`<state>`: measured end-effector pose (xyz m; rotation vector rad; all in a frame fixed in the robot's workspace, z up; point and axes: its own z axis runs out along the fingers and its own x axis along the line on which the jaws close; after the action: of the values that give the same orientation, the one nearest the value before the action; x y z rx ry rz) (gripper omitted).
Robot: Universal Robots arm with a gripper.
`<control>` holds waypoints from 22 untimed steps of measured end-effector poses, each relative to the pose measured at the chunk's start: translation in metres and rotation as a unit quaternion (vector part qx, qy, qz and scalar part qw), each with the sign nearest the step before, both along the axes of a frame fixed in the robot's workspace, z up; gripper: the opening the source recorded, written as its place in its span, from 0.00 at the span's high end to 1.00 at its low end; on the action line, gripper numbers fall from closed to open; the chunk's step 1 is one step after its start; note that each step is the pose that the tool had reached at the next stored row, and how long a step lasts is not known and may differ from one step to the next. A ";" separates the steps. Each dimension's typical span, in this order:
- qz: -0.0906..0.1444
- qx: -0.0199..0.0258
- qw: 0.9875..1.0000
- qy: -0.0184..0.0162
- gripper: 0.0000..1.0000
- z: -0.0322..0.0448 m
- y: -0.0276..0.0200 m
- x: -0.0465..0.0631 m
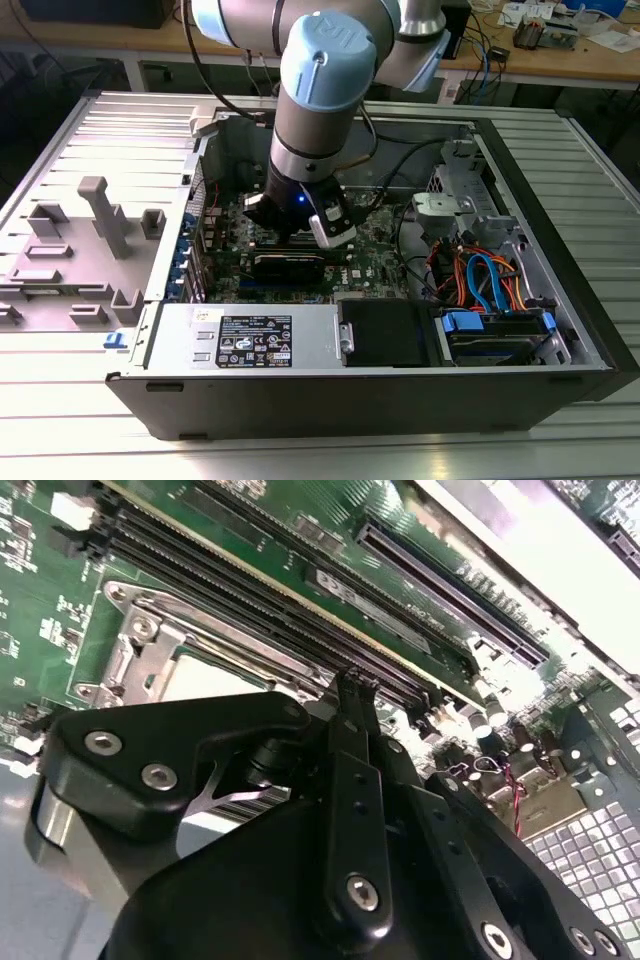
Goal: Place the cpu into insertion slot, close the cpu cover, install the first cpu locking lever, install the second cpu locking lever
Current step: 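Install the second cpu locking lever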
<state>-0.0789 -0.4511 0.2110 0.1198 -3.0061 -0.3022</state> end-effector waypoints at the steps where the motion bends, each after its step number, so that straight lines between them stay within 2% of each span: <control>1: 0.000 0.000 1.000 -0.001 0.89 -0.0001 0.0000 0.000; 2: 0.000 0.000 1.000 -0.002 0.89 -0.0001 0.0000 0.000; 10: 0.000 0.001 1.000 -0.003 0.89 -0.0009 -0.0001 -0.001; 22: 0.000 0.010 1.000 -0.003 0.89 -0.0065 0.0000 -0.003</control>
<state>-0.0817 -0.4511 0.2044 0.1234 -3.0088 -0.3338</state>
